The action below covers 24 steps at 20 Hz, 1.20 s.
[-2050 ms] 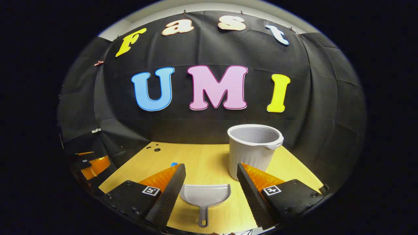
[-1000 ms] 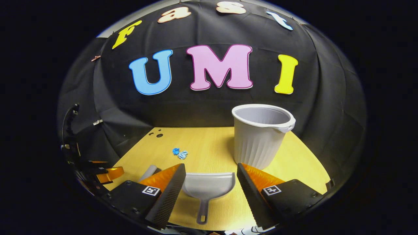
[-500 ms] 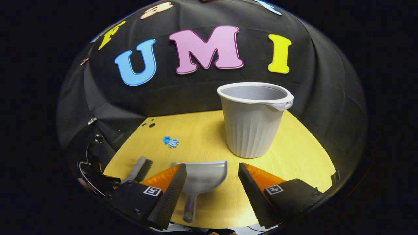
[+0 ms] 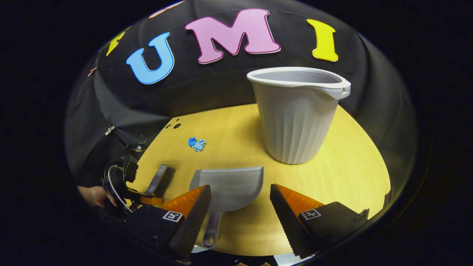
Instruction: Pick up the small broom and dustpan from the desktop, sweep the trash into the dustpan with the broom, and then empty the trash into the garbage bin.
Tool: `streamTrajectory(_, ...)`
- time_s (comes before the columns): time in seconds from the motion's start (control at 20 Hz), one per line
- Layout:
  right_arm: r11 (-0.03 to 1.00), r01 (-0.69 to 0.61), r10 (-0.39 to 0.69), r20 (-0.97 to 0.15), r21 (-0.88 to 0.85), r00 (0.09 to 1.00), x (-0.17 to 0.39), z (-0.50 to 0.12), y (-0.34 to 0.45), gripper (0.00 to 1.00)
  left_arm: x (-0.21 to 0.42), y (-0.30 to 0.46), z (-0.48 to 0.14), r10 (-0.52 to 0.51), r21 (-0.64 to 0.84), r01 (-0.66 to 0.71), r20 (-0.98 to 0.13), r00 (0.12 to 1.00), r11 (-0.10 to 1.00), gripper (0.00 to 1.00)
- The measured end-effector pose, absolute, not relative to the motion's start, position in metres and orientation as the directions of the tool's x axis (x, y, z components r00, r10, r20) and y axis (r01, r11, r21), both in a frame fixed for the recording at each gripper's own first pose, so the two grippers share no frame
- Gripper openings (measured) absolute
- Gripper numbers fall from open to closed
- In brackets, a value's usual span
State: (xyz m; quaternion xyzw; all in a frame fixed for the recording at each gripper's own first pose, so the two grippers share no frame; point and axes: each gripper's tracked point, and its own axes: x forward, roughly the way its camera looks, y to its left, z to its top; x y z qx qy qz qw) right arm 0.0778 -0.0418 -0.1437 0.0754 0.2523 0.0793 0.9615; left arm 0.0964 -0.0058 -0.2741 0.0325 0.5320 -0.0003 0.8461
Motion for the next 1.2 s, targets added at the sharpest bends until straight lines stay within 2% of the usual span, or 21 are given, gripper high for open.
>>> streamTrajectory(0.05, 0.975, -0.116, 0.196, -0.494, 0.188, 0.847, 0.078, -0.15, -0.037, 0.99, 0.098, -0.006, -0.274, 0.03, 0.059, 0.055, -0.906, 0.422, 0.997, 0.53)
streamTrajectory(0.15, 0.973, -0.111, 0.207, -0.559, 0.201, 0.803, 0.078, -0.165, -0.025, 0.99, 0.094, -0.004, -0.274, 0.049, 0.079, 0.066, -0.926, 0.374, 0.995, 0.31)
streamTrajectory(0.2, 0.972, -0.106, 0.211, -0.586, 0.209, 0.782, 0.079, -0.173, -0.019, 0.99, 0.097, -0.004, -0.274, 0.054, 0.089, 0.075, -0.924, 0.378, 0.993, 0.27)
streamTrajectory(0.5, 0.991, 0.004, 0.1, -0.762, 0.134, 0.64, 0.066, -0.235, -0.004, 0.99, 0.099, -0.005, -0.271, 0.017, 0.066, 0.096, -0.9, 0.436, 0.993, 0.27)
streamTrajectory(0.75, 0.994, 0.035, 0.064, -0.824, 0.102, 0.563, 0.054, -0.27, 0.01, 0.99, 0.102, -0.005, -0.27, 0.018, 0.08, 0.12, -0.892, 0.452, 0.99, 0.27)
streamTrajectory(1.05, 0.999, 0.024, 0.023, -0.855, 0.041, 0.518, 0.053, -0.3, 0.016, 0.99, 0.101, -0.006, -0.27, 0.018, 0.083, 0.124, -0.889, 0.458, 0.989, 0.27)
streamTrajectory(1.15, 0.998, 0.04, 0.018, -0.858, 0.045, 0.514, 0.054, -0.305, 0.016, 0.91, 0.101, -0.005, -0.27, 0.019, 0.086, 0.126, -0.89, 0.456, 0.988, 0.27)
streamTrajectory(1.2, 0.998, 0.05, 0.012, -0.857, 0.044, 0.515, 0.055, -0.306, 0.014, 0.81, 0.101, -0.006, -0.27, 0.02, 0.086, 0.124, -0.89, 0.456, 0.989, 0.27)
